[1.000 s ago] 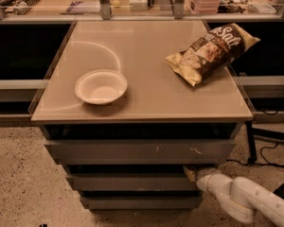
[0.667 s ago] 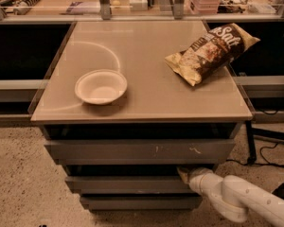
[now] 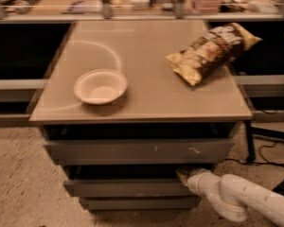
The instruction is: Open middle drawer
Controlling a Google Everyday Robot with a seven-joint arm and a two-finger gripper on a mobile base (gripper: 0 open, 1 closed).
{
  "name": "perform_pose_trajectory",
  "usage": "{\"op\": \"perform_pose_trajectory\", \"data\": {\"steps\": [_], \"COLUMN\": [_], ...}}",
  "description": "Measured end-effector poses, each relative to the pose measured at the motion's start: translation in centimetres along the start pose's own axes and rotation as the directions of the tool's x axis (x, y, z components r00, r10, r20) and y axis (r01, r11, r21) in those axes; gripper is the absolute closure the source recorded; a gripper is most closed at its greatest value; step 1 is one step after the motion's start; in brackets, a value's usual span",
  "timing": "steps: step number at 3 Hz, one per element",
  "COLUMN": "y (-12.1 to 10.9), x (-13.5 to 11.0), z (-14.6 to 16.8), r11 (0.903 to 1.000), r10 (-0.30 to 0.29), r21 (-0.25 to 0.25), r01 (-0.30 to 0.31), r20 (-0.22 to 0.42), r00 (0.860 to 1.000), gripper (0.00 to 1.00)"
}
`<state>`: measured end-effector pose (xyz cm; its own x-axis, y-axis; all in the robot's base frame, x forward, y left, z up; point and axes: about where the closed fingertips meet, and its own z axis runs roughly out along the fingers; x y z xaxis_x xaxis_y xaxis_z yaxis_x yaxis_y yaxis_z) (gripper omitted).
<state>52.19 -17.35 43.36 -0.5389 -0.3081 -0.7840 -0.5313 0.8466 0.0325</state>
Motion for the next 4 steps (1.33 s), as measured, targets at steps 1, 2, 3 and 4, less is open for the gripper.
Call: {"op": "perform_pose_trajectory", "data": {"steps": [1,2,3,4], "y": [0.0,0.7,0.7,1.1], "x": [-0.3,0.5,0.5,0.6], "z": [-0.2,-0.9,-0.9,-0.9], "r11": [1.0,0.9999,0.9999,0.997], "r10": [0.0,0.007,0.007,0.0], "r21": [0.0,-0.014,-0.014,-0.077], "r01": [0.0,-0.007,-0.007,-0.002], "r20": [0.0,-0.049,-0.049,-0.036], "r00": [1.0,0.999,0.999,0.999], "gripper": [1.0,1.0,1.0,1.0]}}
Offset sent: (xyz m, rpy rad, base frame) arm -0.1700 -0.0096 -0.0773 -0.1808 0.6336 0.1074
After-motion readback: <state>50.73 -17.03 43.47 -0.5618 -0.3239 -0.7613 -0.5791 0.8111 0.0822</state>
